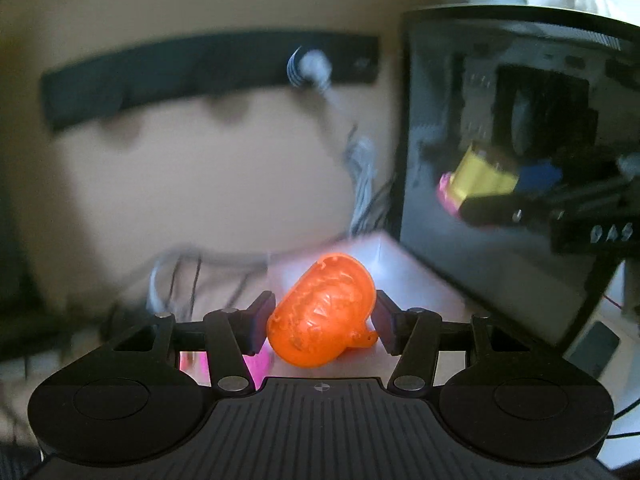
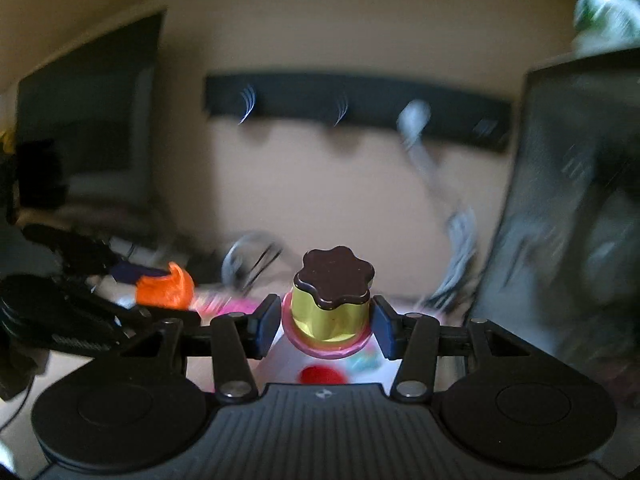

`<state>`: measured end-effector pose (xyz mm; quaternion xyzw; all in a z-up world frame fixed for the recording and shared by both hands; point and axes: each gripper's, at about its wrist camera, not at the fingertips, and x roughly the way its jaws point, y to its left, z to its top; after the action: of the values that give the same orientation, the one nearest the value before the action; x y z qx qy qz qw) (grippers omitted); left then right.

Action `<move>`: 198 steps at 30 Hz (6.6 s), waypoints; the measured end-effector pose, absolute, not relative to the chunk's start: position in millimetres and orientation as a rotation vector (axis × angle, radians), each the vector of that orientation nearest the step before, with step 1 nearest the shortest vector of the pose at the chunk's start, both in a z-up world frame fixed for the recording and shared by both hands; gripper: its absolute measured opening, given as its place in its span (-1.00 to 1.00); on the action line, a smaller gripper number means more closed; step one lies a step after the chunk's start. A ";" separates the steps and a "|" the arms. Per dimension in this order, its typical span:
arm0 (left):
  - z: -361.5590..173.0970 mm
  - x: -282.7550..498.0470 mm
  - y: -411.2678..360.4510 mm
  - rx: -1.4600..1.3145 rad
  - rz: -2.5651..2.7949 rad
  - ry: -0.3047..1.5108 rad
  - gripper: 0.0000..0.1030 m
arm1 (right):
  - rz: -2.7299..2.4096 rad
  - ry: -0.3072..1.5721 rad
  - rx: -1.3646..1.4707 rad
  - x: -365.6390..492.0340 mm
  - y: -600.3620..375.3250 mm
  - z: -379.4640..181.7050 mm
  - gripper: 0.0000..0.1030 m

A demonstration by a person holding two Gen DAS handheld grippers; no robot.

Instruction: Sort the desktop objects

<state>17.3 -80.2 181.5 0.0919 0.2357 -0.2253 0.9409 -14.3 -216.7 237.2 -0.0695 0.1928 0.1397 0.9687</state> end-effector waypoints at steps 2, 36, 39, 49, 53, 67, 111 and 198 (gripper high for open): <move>185.3 41.1 -92.3 0.188 -0.471 0.482 0.13 | 0.229 0.364 -0.147 -4.7 -225.2 246.4 -0.06; 157.8 -59.1 57.2 0.022 0.082 0.438 1.00 | 0.556 0.656 -0.211 -6.8 -112.1 89.0 0.58; 154.6 -77.5 88.6 -0.006 0.207 0.459 1.00 | 0.649 0.652 -0.255 -15.3 -78.2 79.0 0.59; 120.5 -141.5 145.6 -0.026 0.395 0.534 1.00 | 0.805 0.622 -0.388 -21.5 39.5 47.4 0.55; 107.9 -146.8 141.2 -0.032 0.358 0.566 1.00 | 0.783 0.756 -0.331 6.2 48.5 33.9 -0.19; 59.4 -6.6 32.7 0.151 -0.022 0.596 0.56 | 0.493 0.793 -0.315 -10.4 -102.4 53.7 -0.49; 22.5 -31.2 -7.9 0.162 -0.323 0.888 0.37 | 0.431 0.740 -0.274 -18.7 -142.9 51.4 -0.07; 60.7 26.9 42.5 0.082 -0.088 0.774 0.94 | 0.281 0.757 -0.105 58.8 -161.1 106.4 0.09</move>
<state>26.9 42.5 60.7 0.0398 0.3773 -0.0429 0.9242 58.8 -161.1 106.4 -0.0513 0.3682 0.1366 0.9182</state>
